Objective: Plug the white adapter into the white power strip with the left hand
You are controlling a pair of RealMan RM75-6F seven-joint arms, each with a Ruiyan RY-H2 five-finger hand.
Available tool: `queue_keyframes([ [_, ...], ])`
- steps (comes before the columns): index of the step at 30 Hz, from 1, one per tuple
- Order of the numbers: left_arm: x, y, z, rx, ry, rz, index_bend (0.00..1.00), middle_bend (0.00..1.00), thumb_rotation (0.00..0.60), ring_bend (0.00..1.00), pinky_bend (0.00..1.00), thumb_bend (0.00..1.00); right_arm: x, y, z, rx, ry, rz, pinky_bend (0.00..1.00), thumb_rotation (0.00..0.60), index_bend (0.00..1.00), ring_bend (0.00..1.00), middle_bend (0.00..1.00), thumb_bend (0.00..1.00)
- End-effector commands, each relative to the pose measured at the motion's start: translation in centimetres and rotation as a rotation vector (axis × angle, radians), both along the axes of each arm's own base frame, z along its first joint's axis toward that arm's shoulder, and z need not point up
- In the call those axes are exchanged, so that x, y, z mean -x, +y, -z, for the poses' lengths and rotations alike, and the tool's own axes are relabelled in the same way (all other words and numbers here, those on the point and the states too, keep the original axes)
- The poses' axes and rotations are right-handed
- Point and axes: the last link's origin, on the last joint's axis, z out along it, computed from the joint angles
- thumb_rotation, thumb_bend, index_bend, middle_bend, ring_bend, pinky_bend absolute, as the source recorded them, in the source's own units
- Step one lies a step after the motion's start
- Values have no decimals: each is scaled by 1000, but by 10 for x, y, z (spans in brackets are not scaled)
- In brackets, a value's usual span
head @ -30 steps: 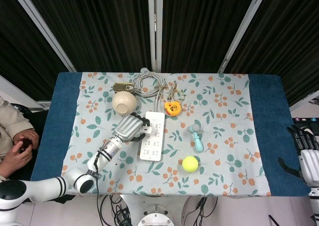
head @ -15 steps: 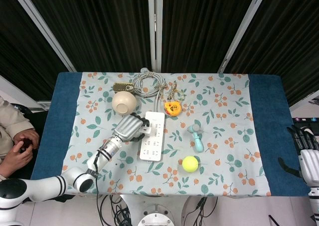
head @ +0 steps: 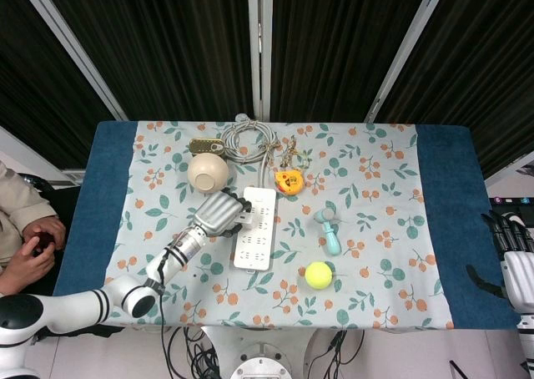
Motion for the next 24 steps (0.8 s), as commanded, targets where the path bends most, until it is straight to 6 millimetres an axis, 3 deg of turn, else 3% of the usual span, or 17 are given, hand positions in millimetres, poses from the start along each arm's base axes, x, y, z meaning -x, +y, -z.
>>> queue_keyframes([
  [1,-5,0,-1,4,29,19,636,681,600,432,312,585,0,0,0,0,0,0,0,600,0,0,0,206],
  [24,-8,-3,12,20,80,-2,678,727,600,480,302,592,5,2,-2,12,-7,9,0,600,0,0,0,200],
])
